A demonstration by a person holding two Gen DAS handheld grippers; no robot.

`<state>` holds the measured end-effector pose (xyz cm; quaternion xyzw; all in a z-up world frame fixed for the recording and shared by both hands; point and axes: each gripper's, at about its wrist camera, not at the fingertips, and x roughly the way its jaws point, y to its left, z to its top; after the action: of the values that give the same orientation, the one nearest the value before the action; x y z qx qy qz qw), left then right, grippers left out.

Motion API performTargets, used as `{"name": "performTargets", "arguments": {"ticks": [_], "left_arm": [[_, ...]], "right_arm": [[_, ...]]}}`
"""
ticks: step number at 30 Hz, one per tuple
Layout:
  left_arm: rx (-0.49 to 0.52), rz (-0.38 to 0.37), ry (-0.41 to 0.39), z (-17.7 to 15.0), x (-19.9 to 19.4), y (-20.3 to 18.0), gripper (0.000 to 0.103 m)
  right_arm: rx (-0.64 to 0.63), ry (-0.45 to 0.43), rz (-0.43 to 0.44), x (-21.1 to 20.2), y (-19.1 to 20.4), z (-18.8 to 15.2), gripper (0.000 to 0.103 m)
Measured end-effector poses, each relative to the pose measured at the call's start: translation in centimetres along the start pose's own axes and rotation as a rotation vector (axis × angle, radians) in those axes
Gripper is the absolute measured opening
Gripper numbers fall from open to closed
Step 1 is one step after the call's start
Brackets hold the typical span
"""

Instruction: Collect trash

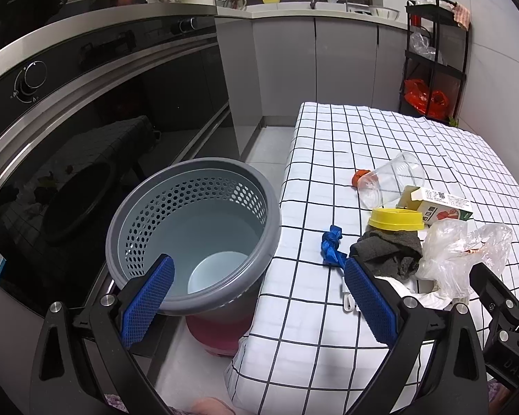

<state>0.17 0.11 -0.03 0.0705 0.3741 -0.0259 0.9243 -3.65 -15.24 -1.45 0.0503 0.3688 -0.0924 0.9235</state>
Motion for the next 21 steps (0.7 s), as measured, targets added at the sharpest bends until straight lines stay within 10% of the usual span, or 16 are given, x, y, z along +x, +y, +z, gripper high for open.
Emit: {"name": "performTargets", "arguments": {"ticks": [21], "left_arm": [[0.005,0.001,0.0,0.0,0.0,-0.11,0.097]], "right_arm": [[0.004,-0.003,0.0,0.05,0.0,-0.02,0.095]]}}
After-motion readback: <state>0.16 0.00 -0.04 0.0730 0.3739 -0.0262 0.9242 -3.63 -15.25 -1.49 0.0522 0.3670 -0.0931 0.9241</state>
